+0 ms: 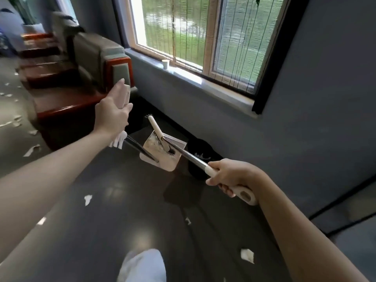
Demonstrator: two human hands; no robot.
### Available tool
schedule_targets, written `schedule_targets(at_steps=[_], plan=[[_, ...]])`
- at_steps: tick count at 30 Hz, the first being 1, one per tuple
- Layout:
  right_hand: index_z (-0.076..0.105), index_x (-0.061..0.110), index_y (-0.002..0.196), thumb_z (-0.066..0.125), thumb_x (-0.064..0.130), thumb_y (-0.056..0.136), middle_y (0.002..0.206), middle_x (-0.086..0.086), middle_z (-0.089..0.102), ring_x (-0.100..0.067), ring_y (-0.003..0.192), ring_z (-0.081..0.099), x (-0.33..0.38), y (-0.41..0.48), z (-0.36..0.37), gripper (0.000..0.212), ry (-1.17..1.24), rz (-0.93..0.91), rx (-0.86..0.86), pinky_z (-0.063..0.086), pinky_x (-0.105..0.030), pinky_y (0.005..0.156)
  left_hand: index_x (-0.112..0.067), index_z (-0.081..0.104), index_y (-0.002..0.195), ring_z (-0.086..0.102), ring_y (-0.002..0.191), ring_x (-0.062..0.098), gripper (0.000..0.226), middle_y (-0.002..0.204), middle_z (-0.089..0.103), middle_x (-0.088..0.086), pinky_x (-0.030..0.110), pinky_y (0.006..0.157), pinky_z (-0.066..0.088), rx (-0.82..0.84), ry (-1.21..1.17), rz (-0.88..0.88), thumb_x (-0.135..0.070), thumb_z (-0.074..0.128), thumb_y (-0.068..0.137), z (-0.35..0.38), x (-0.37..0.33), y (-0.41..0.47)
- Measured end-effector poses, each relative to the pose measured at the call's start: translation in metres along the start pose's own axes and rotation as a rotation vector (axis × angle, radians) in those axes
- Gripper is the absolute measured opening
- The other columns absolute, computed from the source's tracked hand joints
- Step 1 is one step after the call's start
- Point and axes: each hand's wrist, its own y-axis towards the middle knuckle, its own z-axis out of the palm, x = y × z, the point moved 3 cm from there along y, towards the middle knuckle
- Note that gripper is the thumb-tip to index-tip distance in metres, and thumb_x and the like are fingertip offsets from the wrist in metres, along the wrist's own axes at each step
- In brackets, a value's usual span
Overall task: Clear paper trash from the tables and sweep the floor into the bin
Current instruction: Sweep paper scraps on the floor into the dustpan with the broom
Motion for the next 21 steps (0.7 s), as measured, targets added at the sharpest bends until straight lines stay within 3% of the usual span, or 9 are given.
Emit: schedule_targets(at_steps=[6, 9, 11, 16, 21], plan=[[0.055, 0.015, 0.103, 0.061, 0.016, 0.092, 0.062, -0.003, 0.052, -0.008, 0.038, 0.048, 0.084, 0.125, 0.04, 0.012, 0.189, 0.096, -0.134, 0.041, -0.021, 0.038, -0.034, 0.04, 0.143, 0.058, 0.119, 0.023, 0.065, 0.138, 0.051, -0.011, 0.051, 0.097, 0.048, 0.248, -0.098, 0.149, -0.01, 0.064, 0.088, 0.024, 0.097, 0.165], [0.056, 0.015, 0.106, 0.06, 0.015, 0.093, 0.053, 0.0, 0.051, -0.008, 0.038, 0.047, 0.128, 0.174, 0.074, 0.014, 0.362, 0.16, -0.195, 0.041, -0.022, 0.038, -0.023, 0.04, 0.144, 0.051, 0.116, -0.008, 0.063, 0.137, 0.051, -0.012, 0.028, 0.099, 0.046, 0.412, -0.181, 0.247, -0.003, 0.062, 0.088, 0.031, 0.134, 0.226], [0.057, 0.017, 0.109, 0.059, 0.013, 0.092, 0.046, 0.004, 0.049, -0.007, 0.037, 0.046, 0.157, 0.195, 0.1, 0.017, 0.525, 0.207, -0.227, 0.04, -0.02, 0.038, -0.017, 0.04, 0.144, 0.044, 0.116, -0.017, 0.061, 0.138, 0.05, -0.008, 0.017, 0.1, 0.041, 0.484, -0.209, 0.301, -0.002, 0.061, 0.089, 0.027, 0.152, 0.256], [0.056, 0.017, 0.113, 0.059, 0.009, 0.092, 0.053, 0.001, 0.048, -0.005, 0.035, 0.044, 0.224, 0.224, 0.152, 0.022, 0.722, 0.283, -0.323, 0.039, -0.018, 0.038, -0.017, 0.04, 0.144, 0.043, 0.117, -0.016, 0.057, 0.141, 0.048, -0.006, 0.008, 0.091, 0.044, 0.593, -0.333, 0.32, -0.004, 0.058, 0.092, 0.023, 0.182, 0.31], [0.042, 0.024, 0.139, 0.059, 0.009, 0.092, 0.062, -0.003, 0.048, -0.004, 0.035, 0.044, 0.27, 0.253, 0.19, 0.052, 0.729, 0.321, -0.419, 0.04, -0.018, 0.038, -0.022, 0.042, 0.143, 0.051, 0.12, -0.003, 0.055, 0.138, 0.05, -0.016, 0.012, 0.094, 0.045, 0.582, -0.339, 0.347, -0.013, 0.06, 0.092, 0.016, 0.223, 0.349]])
